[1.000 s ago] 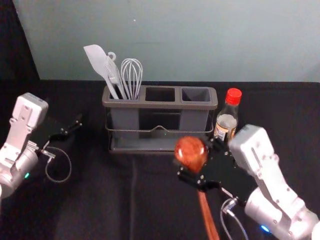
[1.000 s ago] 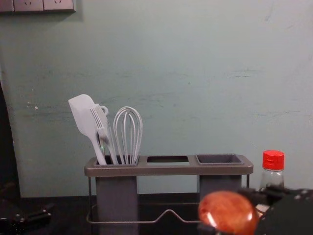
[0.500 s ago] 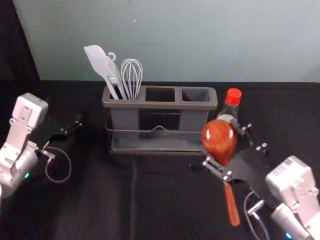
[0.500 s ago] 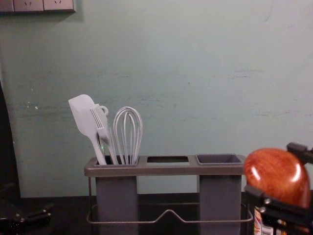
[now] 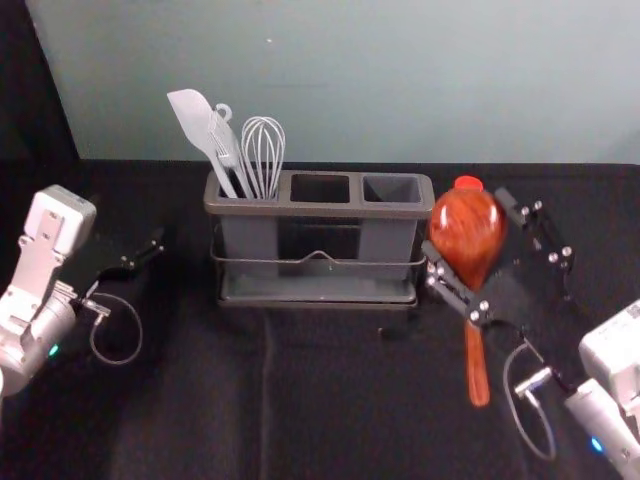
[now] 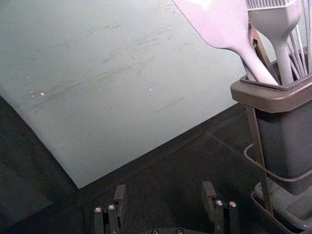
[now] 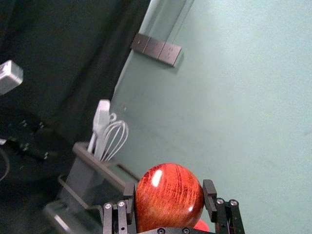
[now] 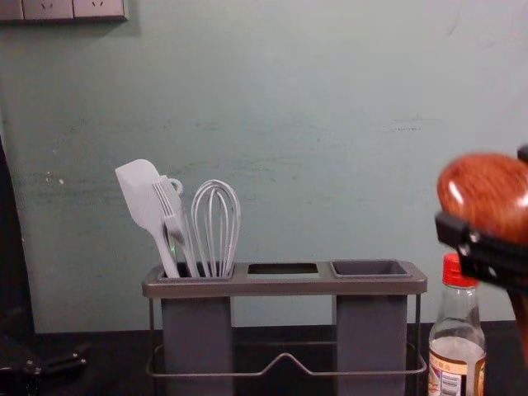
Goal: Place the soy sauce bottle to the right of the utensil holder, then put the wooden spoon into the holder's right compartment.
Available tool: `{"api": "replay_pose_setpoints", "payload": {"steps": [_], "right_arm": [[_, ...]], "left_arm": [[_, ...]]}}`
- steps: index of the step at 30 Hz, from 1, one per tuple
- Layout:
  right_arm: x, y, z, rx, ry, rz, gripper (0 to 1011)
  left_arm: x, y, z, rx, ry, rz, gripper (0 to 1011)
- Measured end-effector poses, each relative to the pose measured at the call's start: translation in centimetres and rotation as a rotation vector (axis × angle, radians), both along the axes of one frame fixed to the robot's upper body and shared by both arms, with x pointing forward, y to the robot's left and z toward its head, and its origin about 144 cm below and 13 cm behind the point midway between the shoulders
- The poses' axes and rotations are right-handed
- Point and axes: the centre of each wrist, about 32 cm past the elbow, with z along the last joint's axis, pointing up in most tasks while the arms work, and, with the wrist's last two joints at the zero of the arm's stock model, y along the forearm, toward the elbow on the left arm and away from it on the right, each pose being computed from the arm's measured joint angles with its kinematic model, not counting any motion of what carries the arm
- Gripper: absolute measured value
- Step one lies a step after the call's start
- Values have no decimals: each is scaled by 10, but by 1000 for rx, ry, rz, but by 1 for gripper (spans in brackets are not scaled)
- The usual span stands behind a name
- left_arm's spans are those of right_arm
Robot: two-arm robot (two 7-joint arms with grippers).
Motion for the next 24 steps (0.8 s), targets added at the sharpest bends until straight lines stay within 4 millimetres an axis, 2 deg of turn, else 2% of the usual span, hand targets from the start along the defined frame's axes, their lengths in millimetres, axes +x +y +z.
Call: {"api": "replay_pose_setpoints", "payload": {"steps": [8,12,24], "right_arm": [[26,12,17,16,-38,-12,861],[36,16,19,23,-35,-16,860],[38,18,18,25,-24,-15,861]], "left_arm": [[0,0,0,0,0,0,1000],[0,0,0,0,0,0,1000],[0,0,0,0,0,0,1000]]}}
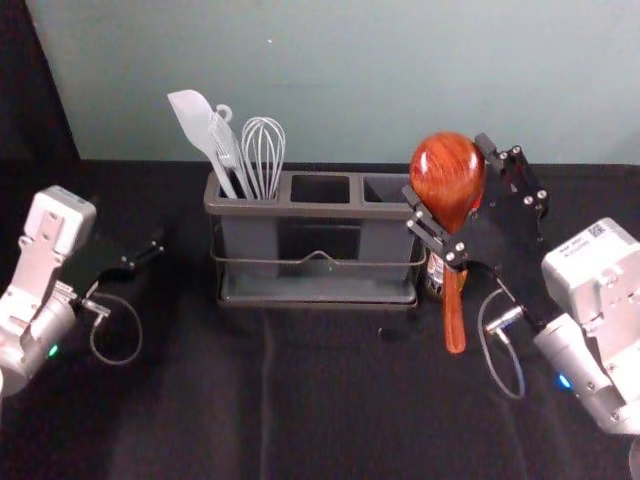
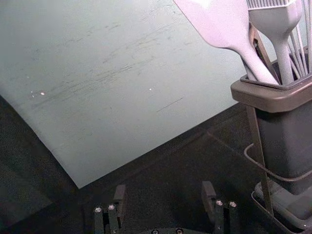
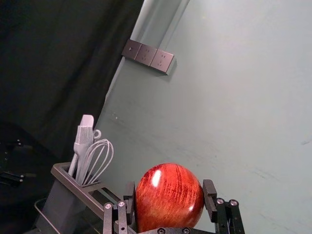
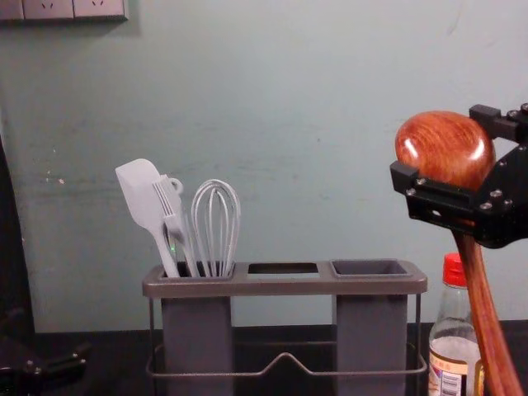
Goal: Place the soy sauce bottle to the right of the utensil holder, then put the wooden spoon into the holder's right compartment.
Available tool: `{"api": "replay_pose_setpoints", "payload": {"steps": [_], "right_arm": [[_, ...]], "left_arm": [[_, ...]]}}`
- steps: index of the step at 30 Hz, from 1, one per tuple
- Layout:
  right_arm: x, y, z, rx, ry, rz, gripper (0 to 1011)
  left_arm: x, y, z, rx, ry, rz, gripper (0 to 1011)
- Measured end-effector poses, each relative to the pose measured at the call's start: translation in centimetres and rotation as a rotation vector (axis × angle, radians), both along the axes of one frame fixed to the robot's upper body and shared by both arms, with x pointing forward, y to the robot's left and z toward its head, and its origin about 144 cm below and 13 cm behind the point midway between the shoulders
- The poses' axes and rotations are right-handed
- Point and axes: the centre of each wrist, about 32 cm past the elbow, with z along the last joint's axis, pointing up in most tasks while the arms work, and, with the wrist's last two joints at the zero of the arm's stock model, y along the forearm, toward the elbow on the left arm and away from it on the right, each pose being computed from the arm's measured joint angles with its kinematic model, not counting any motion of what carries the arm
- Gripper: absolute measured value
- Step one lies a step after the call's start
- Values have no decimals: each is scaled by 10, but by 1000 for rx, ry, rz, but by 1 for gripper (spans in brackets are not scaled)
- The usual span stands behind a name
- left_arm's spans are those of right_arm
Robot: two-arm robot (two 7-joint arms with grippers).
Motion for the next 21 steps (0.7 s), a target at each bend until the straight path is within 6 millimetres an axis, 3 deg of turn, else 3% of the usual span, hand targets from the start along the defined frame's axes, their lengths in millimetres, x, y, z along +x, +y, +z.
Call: {"api": "replay_pose_setpoints", "payload": {"steps": [16,21], "right_arm": [[0,0,0,0,-2,2,861],[14,-1,8,-12,-34,11,861]], "left_arm": [[0,0,0,0,0,0,1000],[0,0,0,0,0,0,1000]]}}
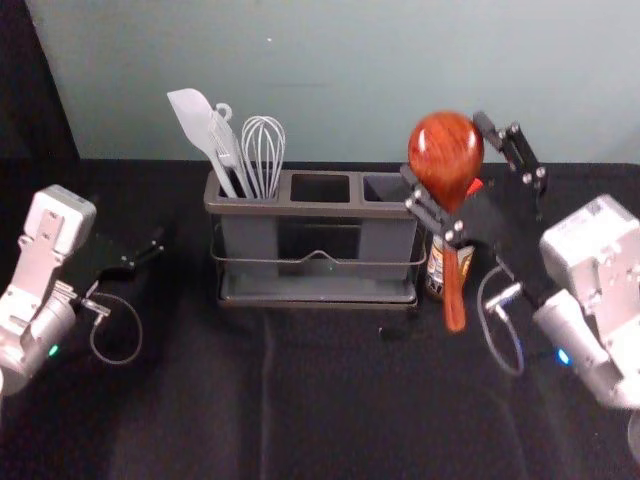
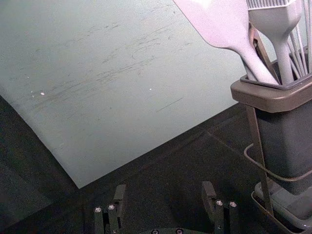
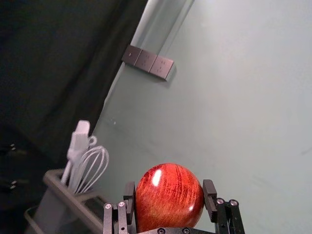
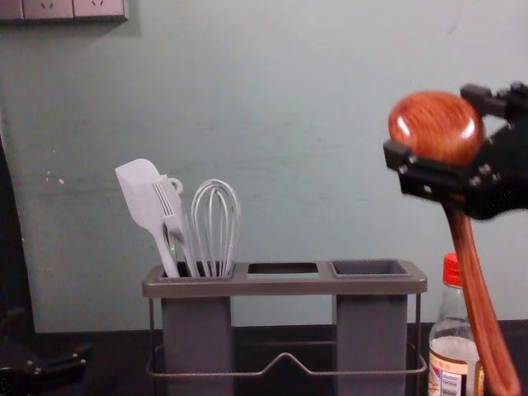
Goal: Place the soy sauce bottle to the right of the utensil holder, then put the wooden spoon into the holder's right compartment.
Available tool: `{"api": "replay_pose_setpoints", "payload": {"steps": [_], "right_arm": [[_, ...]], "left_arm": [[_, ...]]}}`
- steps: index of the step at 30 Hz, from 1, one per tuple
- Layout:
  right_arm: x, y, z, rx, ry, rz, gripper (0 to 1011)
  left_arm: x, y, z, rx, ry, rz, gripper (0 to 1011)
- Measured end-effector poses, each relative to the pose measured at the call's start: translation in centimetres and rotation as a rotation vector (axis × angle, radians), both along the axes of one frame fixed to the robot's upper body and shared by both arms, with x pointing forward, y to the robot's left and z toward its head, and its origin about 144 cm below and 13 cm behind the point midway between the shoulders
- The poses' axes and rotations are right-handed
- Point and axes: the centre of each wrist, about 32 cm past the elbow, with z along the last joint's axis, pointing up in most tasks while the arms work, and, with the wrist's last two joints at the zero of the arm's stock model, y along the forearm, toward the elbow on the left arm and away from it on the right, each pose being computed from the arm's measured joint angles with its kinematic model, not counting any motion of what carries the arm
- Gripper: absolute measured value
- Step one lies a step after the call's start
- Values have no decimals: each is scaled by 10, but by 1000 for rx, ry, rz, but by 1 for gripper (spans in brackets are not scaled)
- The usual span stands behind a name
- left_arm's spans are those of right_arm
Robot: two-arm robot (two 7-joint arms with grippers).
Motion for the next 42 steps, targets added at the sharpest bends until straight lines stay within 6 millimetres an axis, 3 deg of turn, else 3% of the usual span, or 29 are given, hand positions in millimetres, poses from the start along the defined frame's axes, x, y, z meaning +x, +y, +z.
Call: {"api": "replay_pose_setpoints", "payload": {"steps": [12,22,30,42], "right_arm": [[70,2,33,-22,-52,61,861],[116,10,42,-31,-102,88,860],[135,19,31,-11,-191,114,861],[143,26,-15,75,-282,112,861]], "left_arm": [[0,0,0,0,0,0,1000],[0,0,0,0,0,0,1000],[0,0,0,0,0,0,1000],[0,0,0,0,0,0,1000]]}}
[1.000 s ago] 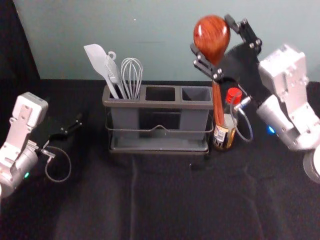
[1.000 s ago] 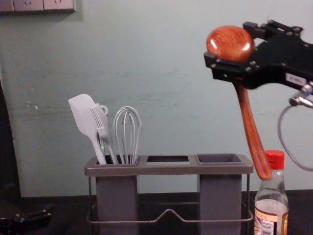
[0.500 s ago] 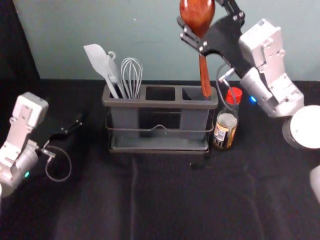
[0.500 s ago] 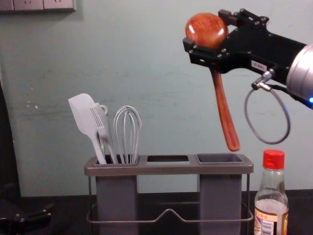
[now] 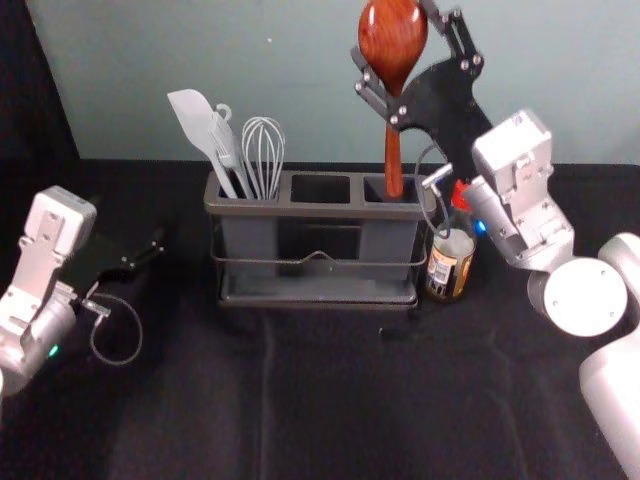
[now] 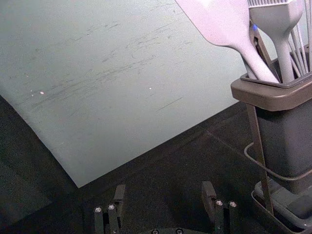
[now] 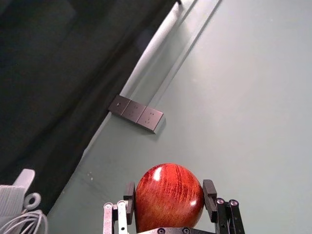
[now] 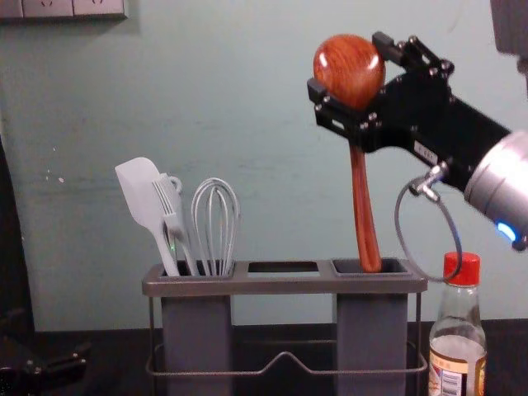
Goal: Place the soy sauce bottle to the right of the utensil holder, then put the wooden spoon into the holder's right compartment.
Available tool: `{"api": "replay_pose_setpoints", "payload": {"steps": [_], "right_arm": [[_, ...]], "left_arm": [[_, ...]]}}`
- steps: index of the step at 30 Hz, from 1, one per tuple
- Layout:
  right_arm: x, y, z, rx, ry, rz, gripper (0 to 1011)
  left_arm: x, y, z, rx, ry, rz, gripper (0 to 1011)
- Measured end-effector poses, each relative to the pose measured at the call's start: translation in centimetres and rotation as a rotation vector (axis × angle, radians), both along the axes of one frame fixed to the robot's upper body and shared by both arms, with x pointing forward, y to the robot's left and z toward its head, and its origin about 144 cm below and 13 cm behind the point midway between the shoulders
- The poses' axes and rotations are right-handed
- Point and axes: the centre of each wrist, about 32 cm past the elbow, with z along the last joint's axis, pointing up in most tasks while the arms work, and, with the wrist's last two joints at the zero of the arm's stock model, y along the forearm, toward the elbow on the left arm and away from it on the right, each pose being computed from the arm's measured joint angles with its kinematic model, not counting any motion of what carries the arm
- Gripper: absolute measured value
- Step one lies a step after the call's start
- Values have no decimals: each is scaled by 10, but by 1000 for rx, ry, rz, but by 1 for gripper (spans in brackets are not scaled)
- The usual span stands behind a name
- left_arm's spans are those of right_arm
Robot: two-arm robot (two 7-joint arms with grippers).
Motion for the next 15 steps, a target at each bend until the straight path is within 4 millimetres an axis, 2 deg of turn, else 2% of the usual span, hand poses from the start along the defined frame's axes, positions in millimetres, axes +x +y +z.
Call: {"api": "replay_pose_setpoints", "payload": {"steps": [15], "right_arm": [[-12,1,-53,49,51,-4,861]], "left_arm": [[0,0,0,0,0,0,1000]]}}
